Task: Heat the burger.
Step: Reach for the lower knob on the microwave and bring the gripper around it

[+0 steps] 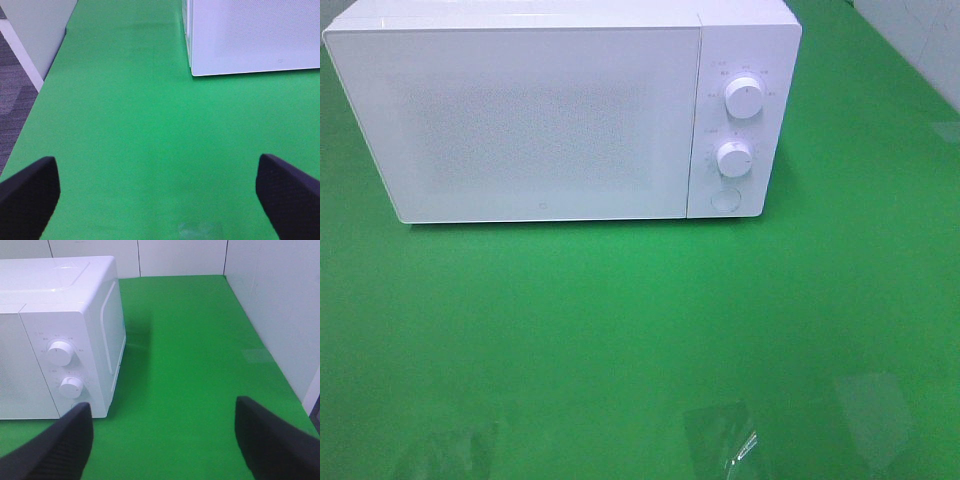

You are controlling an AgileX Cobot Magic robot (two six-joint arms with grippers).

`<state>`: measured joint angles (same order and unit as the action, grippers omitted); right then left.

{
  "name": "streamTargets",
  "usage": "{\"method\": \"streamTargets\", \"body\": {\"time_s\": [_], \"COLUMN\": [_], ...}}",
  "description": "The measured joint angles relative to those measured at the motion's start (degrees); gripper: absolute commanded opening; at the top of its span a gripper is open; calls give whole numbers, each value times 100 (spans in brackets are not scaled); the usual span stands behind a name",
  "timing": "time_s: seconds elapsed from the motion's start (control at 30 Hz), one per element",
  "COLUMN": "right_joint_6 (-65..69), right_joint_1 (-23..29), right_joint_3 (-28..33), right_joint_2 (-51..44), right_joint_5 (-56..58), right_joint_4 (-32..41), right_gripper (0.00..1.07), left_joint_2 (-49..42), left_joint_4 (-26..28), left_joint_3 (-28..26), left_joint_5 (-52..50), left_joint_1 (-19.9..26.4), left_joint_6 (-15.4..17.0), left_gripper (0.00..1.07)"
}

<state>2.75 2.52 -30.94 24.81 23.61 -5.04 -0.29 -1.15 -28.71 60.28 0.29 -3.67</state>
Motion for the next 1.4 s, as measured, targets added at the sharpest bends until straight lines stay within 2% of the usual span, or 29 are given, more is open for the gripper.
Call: {"method": "streamTargets", "body": {"time_s": [0.23,0.5,0.9,0.97,1.23,1.37,1.4], "right_joint_6": [0,0,-29,-275,-814,-1197,-1570], "right_joint_1": [0,0,0,0,6,304,607], "right_joint_3": [476,1358,1444,1444,1444,1444,1444], "right_joint_2": [544,1243,2429,2853,3581,4016,4274], "right_joint_5": [-837,-2578,-4251,-4761,-5460,-5890,-6159], "right_joint_4": [11,29,52,355,1066,1639,1982], "right_gripper": [76,76,76,76,76,76,76], "left_joint_2": [0,0,0,0,0,0,0], "left_joint_4": [0,0,0,0,0,0,0], "left_joint_3": [0,0,0,0,0,0,0], "left_joint_5": [0,0,-6,-6,-6,-6,-6], "left_joint_1": [0,0,0,0,0,0,0], "left_joint_6": [0,0,0,0,0,0,0], "left_gripper": [100,100,100,100,100,100,100]}}
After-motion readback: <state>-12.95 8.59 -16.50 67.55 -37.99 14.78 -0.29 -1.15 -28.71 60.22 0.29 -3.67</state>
